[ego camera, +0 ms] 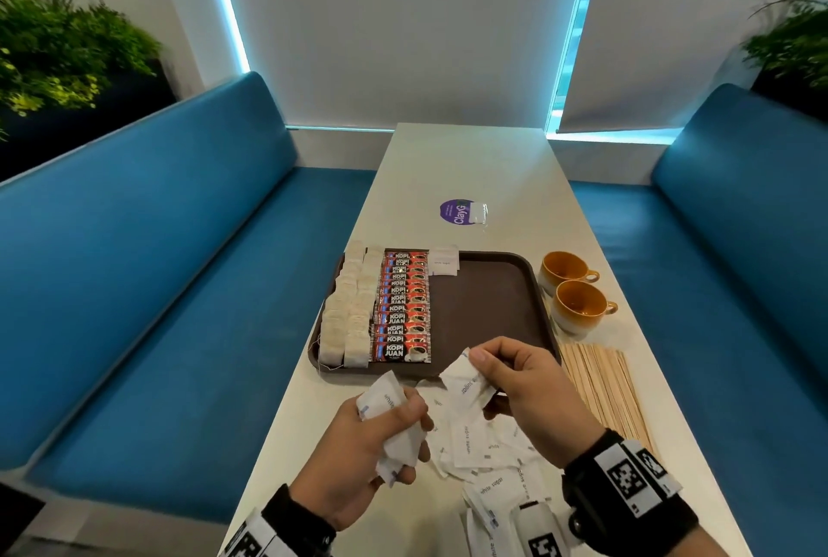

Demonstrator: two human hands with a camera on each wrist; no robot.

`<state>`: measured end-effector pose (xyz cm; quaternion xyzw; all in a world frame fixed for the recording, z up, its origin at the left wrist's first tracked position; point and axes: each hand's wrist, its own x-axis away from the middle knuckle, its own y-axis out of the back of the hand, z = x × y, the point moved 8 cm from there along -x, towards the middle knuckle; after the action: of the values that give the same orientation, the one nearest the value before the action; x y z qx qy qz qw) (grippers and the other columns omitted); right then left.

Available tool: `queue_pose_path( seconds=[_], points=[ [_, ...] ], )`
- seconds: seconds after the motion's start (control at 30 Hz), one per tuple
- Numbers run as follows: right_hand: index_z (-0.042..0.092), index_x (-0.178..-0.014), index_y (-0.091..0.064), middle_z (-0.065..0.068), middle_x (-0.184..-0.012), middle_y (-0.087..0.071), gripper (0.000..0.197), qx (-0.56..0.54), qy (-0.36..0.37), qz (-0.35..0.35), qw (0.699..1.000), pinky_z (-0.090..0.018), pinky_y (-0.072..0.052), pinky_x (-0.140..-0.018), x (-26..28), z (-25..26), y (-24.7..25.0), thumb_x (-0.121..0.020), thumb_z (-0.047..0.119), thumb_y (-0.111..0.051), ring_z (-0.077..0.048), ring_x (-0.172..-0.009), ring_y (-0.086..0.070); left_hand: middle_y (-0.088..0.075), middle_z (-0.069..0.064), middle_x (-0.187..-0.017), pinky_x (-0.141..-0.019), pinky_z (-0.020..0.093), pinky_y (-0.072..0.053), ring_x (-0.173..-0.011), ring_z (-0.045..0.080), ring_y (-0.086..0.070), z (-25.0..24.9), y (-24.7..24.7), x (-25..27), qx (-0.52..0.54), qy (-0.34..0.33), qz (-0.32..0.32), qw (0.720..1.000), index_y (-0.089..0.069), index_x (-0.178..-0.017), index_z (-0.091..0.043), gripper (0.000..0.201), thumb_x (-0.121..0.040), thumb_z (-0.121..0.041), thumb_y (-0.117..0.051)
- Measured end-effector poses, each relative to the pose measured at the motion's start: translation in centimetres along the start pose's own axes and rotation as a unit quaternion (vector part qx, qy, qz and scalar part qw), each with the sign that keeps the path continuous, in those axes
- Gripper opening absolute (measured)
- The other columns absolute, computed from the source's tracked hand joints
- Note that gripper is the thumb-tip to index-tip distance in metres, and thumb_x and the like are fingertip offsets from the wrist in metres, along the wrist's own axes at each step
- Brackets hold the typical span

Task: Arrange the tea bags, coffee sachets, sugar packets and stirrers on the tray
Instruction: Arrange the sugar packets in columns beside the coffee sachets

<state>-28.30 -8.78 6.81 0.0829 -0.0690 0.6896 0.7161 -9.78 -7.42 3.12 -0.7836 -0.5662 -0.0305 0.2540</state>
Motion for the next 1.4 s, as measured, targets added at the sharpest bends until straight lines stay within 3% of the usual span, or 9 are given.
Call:
queue_pose_path(
  seconds=[0.13,0.3,0.4,0.57,0.8,0.9,1.1,1.27,1.4],
  points=[
    [0.014,-0.094,-0.078,-0.006,-0.079,-0.073,0.016,0.074,0.038,0.052,0.995,-0.028,-0.053,-0.059,0.3,1.2,-0.3,-0.096,0.026,-0.068,-0.017,-0.064,-0.060,-0.064,0.017,-0.088,-0.049,0.026,-0.040,-0.073,0.033,-0.056,-0.4,0.0,-0.1,0.024,0.010,-0.012,1.000,-0.069,-0.098,-0.004,0.034,-0.085,-0.036,-0.072],
    [0.008,-0.091,-0.080,-0.004,-0.076,-0.073,0.018,0.079,0.066,0.100,0.990,-0.017,-0.047,-0.058,0.8,1.7,-2.3,-0.082,0.024,-0.081,-0.006,-0.063,-0.060,-0.067,0.026,-0.089,-0.044,0.024,-0.039,-0.063,0.029,-0.057,-0.4,-1.2,-0.4,-0.058,0.017,0.051,0.997,-0.067,-0.105,0.003,0.046,-0.079,-0.030,-0.084],
    [0.010,-0.090,-0.078,-0.006,-0.078,-0.072,0.028,0.054,0.083,0.069,0.993,-0.023,-0.049,-0.059,0.7,1.8,-2.2,-0.076,0.035,-0.082,-0.013,-0.066,-0.061,-0.065,0.026,-0.085,-0.045,0.024,-0.039,-0.062,0.028,-0.056,-0.5,-1.4,-0.6,-0.083,-0.012,0.043,0.996,-0.071,-0.100,0.000,0.038,-0.077,-0.027,-0.084],
    [0.008,-0.102,-0.071,-0.020,-0.091,-0.072,0.044,0.052,0.047,0.086,0.994,-0.031,-0.054,-0.061,0.9,0.6,-2.1,-0.076,0.041,-0.083,-0.020,-0.069,-0.065,-0.068,0.024,-0.093,-0.047,0.025,-0.037,-0.068,0.026,-0.058,-0.7,-0.2,-1.1,0.025,-0.031,-0.032,0.999,-0.075,-0.107,-0.004,0.033,-0.080,-0.021,-0.082],
    [-0.003,-0.096,-0.069,-0.022,-0.092,-0.075,0.018,0.011,0.015,0.063,0.998,-0.040,-0.061,-0.072,0.8,-0.6,-1.9,-0.089,0.011,-0.078,-0.028,-0.077,-0.072,-0.064,0.019,-0.082,-0.047,0.026,-0.038,-0.066,0.026,-0.058,-0.7,0.4,-1.1,0.039,-0.021,-0.063,0.997,-0.072,-0.099,-0.004,0.033,-0.077,-0.028,-0.079],
    [-0.004,-0.100,-0.069,-0.023,-0.094,-0.075,0.019,-0.042,0.000,0.058,0.997,-0.039,-0.063,-0.070,0.8,-0.5,-1.6,-0.088,0.008,-0.077,-0.035,-0.079,-0.074,-0.065,0.019,-0.083,-0.047,0.026,-0.038,-0.068,0.026,-0.059,-0.8,0.8,-1.2,0.005,-0.031,-0.064,0.997,-0.072,-0.095,-0.002,0.036,-0.073,-0.030,-0.080],
    [0.003,-0.101,-0.077,-0.020,-0.091,-0.076,0.019,-0.057,0.011,0.018,0.998,-0.031,-0.062,-0.069,0.5,-0.5,-0.6,-0.085,0.011,-0.078,-0.029,-0.077,-0.073,-0.068,0.018,-0.087,-0.050,0.027,-0.040,-0.071,0.029,-0.059,-0.5,0.7,-1.5,-0.011,-0.026,-0.051,0.998,-0.071,-0.099,-0.001,0.032,-0.082,-0.028,-0.078],
    [0.004,-0.100,-0.079,-0.021,-0.091,-0.076,0.022,-0.084,0.000,-0.001,0.996,-0.033,-0.061,-0.068,0.0,-1.1,0.1,-0.081,0.015,-0.079,-0.029,-0.074,-0.071,-0.065,0.024,-0.080,-0.049,0.028,-0.041,-0.065,0.029,-0.061,-0.4,0.3,-1.9,-0.060,-0.012,-0.022,0.998,-0.077,-0.098,-0.003,0.033,-0.070,-0.019,-0.085],
    [0.004,-0.098,-0.080,-0.021,-0.092,-0.076,0.024,-0.101,-0.017,0.004,0.995,-0.034,-0.060,-0.066,-0.8,-1.2,0.3,-0.080,0.020,-0.078,-0.030,-0.073,-0.069,-0.064,0.026,-0.077,-0.047,0.027,-0.041,-0.062,0.030,-0.060,-0.7,0.7,-2.7,-0.049,-0.014,-0.041,0.998,-0.074,-0.097,0.000,0.017,-0.082,-0.004,-0.079]
  ],
)
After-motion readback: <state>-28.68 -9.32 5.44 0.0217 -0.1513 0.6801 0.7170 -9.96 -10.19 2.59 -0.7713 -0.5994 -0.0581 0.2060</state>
